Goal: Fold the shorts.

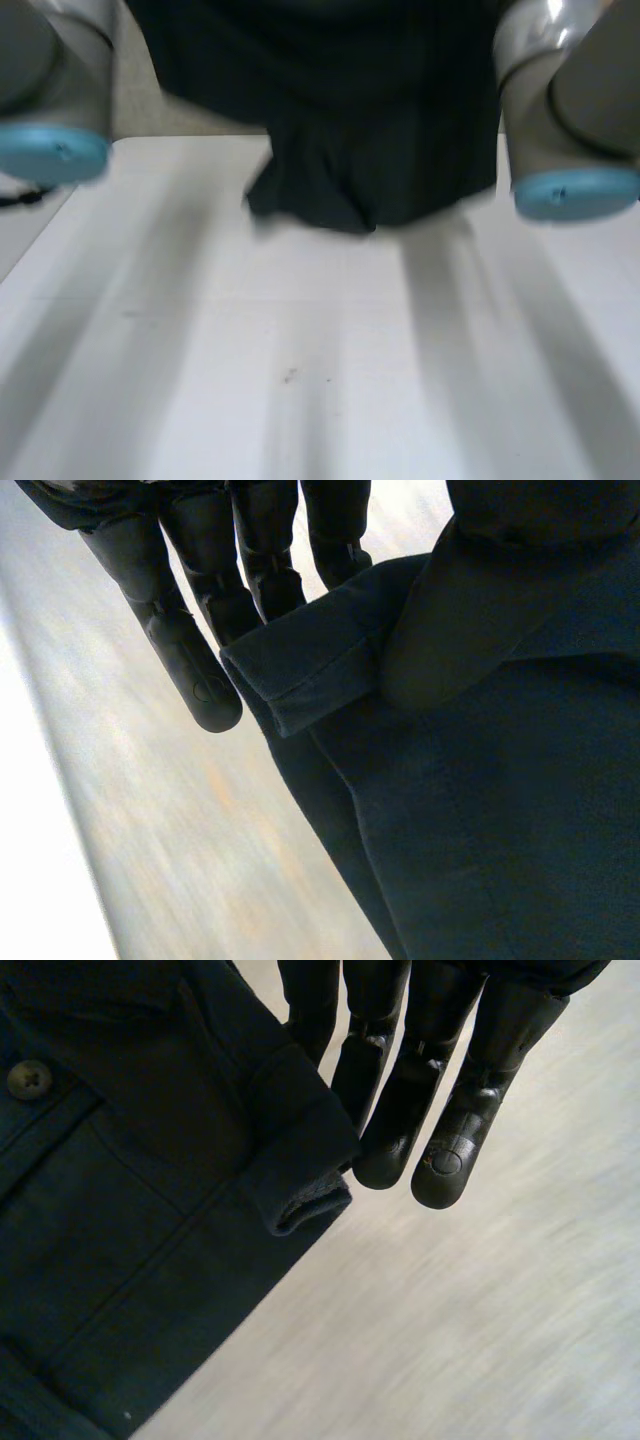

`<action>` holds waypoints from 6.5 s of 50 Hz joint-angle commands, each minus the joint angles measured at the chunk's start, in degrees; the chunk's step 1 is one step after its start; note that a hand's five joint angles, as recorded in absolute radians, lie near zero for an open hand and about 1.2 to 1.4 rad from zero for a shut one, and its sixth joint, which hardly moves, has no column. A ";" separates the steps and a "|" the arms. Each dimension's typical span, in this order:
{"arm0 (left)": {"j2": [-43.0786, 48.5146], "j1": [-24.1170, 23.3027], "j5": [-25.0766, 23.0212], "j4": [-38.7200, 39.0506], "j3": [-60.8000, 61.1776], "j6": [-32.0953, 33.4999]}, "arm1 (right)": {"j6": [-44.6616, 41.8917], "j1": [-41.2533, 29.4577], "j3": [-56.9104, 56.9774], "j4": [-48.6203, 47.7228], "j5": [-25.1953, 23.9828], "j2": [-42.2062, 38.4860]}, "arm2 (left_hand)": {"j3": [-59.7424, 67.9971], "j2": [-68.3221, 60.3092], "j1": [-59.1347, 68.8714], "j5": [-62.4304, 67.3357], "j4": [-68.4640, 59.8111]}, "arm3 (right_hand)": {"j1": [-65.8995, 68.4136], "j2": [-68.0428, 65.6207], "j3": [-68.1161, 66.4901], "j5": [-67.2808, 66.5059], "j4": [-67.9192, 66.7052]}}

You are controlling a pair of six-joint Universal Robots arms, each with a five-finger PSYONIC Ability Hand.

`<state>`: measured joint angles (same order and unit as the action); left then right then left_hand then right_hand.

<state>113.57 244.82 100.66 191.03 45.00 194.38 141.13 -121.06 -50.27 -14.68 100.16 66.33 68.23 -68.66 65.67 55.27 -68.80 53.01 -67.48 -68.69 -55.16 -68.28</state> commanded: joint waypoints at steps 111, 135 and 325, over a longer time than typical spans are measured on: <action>31.37 3.29 -18.06 -12.16 8.78 14.36 | 1.16 4.60 -60.83 14.24 -12.62 10.75 | 11.77 -11.34 14.33 14.73 -11.20 | 26.99 -12.52 -11.31 -14.84 -11.72; 25.21 1.62 -7.75 -14.54 13.00 13.04 | 1.16 4.51 -61.35 14.25 -12.62 10.75 | -57.00 57.43 -54.44 -54.05 57.58 | 26.99 -12.52 -11.31 -14.84 -11.72; -8.89 -21.14 9.11 -11.91 66.09 -16.58 | 39.04 4.25 -39.56 15.65 -11.74 1.96 | 3.95 -3.52 6.51 6.91 -3.38 | 26.99 -12.52 -11.31 -14.84 -11.72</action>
<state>104.99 223.70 107.71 178.80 111.26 177.81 180.32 -117.05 -89.51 1.05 88.33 68.05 34.37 -34.30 34.86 24.32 -34.56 53.32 -67.48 -68.90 -55.16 -68.28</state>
